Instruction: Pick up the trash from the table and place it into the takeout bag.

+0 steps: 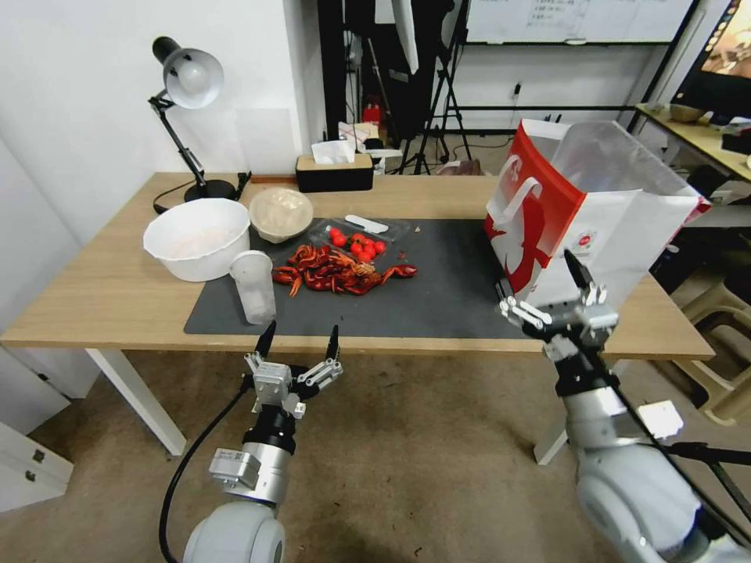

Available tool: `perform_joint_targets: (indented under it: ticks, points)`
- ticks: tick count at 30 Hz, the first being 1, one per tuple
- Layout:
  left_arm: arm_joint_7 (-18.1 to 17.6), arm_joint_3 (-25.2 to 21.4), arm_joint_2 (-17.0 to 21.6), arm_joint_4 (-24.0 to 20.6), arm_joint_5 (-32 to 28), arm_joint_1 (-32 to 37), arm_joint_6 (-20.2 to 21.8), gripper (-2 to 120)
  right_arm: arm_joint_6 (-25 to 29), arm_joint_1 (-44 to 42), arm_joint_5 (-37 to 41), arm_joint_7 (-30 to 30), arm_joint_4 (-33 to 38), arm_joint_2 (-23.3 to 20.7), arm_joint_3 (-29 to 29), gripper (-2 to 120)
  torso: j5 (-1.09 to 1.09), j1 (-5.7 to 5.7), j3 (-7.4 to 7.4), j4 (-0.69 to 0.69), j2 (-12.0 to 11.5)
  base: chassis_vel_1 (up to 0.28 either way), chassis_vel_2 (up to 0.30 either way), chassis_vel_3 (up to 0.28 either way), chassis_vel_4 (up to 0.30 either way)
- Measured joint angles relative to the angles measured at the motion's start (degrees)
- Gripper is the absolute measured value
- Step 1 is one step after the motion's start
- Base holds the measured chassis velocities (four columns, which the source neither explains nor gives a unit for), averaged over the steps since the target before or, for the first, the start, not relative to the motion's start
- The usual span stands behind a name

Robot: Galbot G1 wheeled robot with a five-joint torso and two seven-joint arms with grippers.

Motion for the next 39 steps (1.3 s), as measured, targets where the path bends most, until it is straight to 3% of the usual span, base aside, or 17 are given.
perform_joint_targets:
  ticks: [11, 28, 35, 37, 39]
  points:
    - [-0.1, -0.4, 0.0, -0.2, 0.2, 0.8, -0.6, 100, 7.6, -6.7, -0.3, 0.7, -8.2, 4.4, -1.5, 100, 0.0, 0.0, 0.0, 0.0, 0.0, 0.0, 0.0, 0.0, 0.0]
    - [-0.7, -1.0, 0.4, 0.8, 0.4, -0.1, -0.5, 100, 8.7, -6.9, -0.5, 0.6, -9.1, 5.6, -2.6, 100, 0.0, 0.0, 0.0, 0.01, 0.0, 0.0, 0.0, 0.0, 0.0]
    - [-2.8, -1.6, 1.6, 1.1, -0.9, -3.1, 3.1, 100, 8.1, -6.0, -0.7, 0.5, -8.6, 5.2, -2.8, 100, 0.0, 0.0, 0.0, 0.0, 0.0, 0.0, 0.0, 0.0, 0.0]
    - [-4.5, -2.2, 3.2, 1.6, -3.8, -6.6, 7.9, 100, 7.5, -5.3, -0.8, 0.5, -8.4, 5.1, -3.2, 100, 0.0, 0.0, 0.0, 0.0, 0.0, 0.0, 0.0, 0.0, 0.0]
    - [-5.1, -2.4, 3.6, 1.9, -4.7, -7.6, 9.2, 100, 7.3, -5.1, -0.8, 0.5, -8.3, 5.0, -3.3, 100, 0.0, 0.0, 0.0, 0.0, 0.0, 0.0, 0.0, 0.0, 0.0]
